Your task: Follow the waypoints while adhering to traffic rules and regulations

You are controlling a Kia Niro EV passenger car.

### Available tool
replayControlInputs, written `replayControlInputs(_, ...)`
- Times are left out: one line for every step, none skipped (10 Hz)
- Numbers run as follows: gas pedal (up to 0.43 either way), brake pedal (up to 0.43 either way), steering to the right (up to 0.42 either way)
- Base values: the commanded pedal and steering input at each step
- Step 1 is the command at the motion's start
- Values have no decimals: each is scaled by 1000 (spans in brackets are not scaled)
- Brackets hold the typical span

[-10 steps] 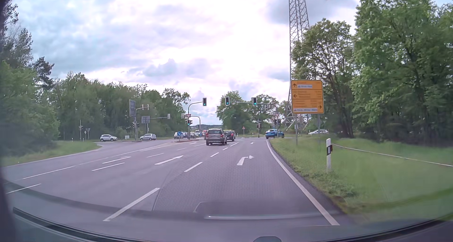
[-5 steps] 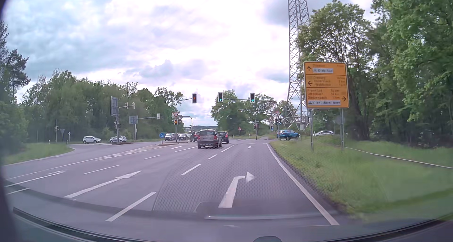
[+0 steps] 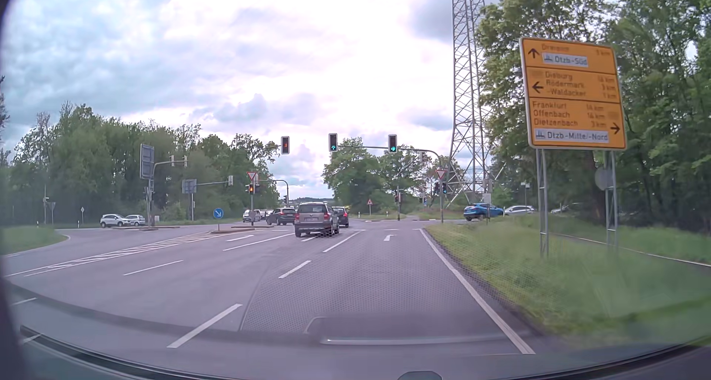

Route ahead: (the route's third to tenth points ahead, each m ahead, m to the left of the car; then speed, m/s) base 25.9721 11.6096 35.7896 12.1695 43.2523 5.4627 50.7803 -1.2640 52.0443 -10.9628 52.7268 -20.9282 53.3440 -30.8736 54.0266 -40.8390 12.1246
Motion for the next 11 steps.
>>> replayControlInputs(0,152,6)
replayControlInputs(0,159,6)
replayControlInputs(0,165,6)
replayControlInputs(0,165,5)
replayControlInputs(0,171,5)
replayControlInputs(0,171,5)
replayControlInputs(0,171,4)
replayControlInputs(0,177,4)
replayControlInputs(0,189,1)
replayControlInputs(0,195,-2)
replayControlInputs(0,195,-2)
